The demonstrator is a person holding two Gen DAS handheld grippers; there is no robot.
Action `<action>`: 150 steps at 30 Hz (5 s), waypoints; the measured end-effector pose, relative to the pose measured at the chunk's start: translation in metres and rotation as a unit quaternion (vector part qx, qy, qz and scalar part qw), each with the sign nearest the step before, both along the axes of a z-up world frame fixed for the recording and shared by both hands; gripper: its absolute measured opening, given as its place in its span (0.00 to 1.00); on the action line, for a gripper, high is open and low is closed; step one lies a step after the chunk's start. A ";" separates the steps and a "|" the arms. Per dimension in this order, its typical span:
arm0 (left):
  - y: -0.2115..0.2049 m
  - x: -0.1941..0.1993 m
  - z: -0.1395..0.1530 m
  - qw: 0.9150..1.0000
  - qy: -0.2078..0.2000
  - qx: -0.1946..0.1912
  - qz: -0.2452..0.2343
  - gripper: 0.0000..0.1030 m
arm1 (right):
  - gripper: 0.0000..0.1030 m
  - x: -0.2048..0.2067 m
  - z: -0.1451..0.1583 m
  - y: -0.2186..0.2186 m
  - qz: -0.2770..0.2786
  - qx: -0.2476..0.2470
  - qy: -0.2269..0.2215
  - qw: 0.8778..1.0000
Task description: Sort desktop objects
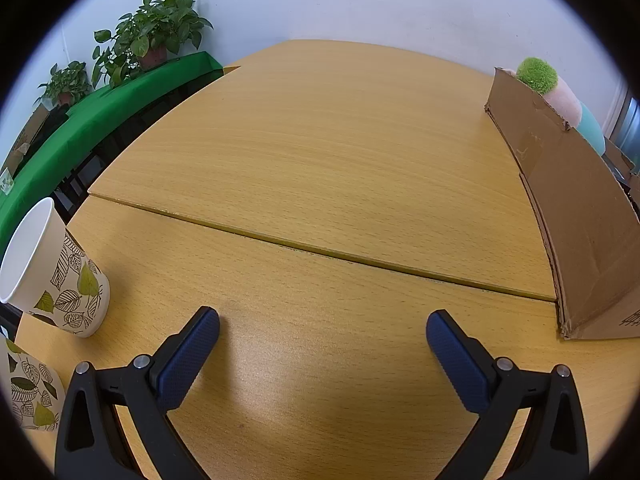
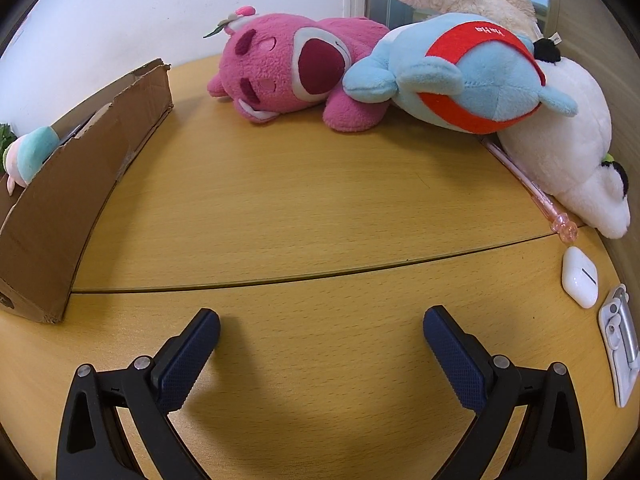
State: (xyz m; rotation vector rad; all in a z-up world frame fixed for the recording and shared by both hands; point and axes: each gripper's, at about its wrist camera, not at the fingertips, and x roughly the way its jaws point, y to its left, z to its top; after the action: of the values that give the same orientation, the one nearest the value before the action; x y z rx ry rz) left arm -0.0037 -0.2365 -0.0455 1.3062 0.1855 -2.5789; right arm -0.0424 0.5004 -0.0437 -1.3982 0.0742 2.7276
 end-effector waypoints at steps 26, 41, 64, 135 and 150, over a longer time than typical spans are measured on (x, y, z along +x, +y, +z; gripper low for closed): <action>0.002 -0.001 0.000 1.000 0.000 0.000 0.001 1.00 | 1.00 -0.001 0.001 0.001 0.003 0.001 0.000 1.000; 0.001 -0.002 0.000 1.000 0.000 0.001 0.002 1.00 | 1.00 -0.005 0.002 0.001 0.002 0.001 0.000 1.000; 0.002 -0.003 -0.001 1.000 0.001 0.001 0.003 1.00 | 1.00 -0.001 0.000 -0.004 0.002 0.001 0.002 1.000; 0.004 -0.003 0.001 1.000 0.001 0.000 0.005 1.00 | 1.00 0.001 0.002 -0.007 0.004 0.001 0.002 1.000; 0.005 -0.003 0.001 1.000 0.001 0.000 0.005 1.00 | 1.00 0.001 0.002 -0.007 0.002 0.000 0.002 1.000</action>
State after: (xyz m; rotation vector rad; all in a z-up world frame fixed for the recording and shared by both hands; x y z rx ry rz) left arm -0.0066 -0.2319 -0.0446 1.2988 0.1914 -2.5721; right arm -0.0416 0.4932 -0.0415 -1.3944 0.0699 2.7341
